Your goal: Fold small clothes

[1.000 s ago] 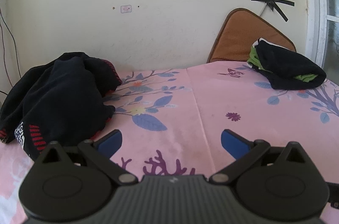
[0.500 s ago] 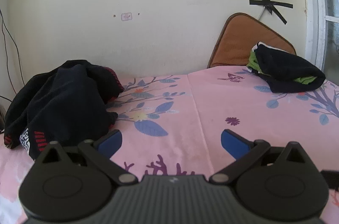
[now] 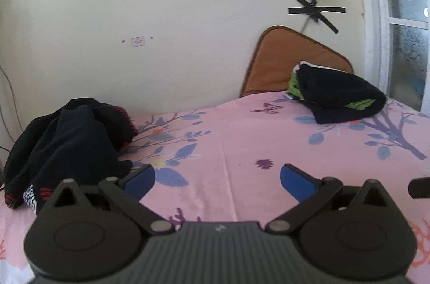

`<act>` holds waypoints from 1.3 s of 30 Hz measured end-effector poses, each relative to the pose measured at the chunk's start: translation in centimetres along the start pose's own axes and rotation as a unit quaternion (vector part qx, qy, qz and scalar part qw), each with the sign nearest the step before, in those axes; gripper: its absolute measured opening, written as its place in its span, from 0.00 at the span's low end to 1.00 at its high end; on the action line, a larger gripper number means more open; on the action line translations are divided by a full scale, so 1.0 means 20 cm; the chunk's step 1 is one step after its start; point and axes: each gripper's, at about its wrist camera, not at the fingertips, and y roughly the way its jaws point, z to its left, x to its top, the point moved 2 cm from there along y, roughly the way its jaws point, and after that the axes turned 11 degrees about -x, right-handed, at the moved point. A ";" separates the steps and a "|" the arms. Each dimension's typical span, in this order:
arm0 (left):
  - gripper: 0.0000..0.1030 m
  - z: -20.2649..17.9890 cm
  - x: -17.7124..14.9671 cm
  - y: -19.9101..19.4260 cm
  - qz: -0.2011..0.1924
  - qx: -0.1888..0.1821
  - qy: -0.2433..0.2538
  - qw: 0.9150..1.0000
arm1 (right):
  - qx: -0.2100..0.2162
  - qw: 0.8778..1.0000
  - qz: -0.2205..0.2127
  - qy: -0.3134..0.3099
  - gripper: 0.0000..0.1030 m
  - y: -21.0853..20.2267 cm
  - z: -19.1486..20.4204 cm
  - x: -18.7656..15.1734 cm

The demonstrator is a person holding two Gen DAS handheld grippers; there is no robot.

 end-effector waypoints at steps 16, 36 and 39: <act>1.00 -0.12 0.03 -0.06 0.031 -0.046 0.012 0.998 | -0.007 1.000 0.004 0.029 1.00 -0.05 -0.14 0.01; 1.00 -0.26 0.08 -0.08 0.042 -0.061 0.046 0.996 | 0.009 0.997 0.017 0.072 1.00 -0.06 -0.20 0.02; 1.00 -0.27 0.07 -0.06 0.055 -0.052 0.040 0.996 | 0.018 0.996 0.017 0.080 1.00 -0.08 -0.21 0.02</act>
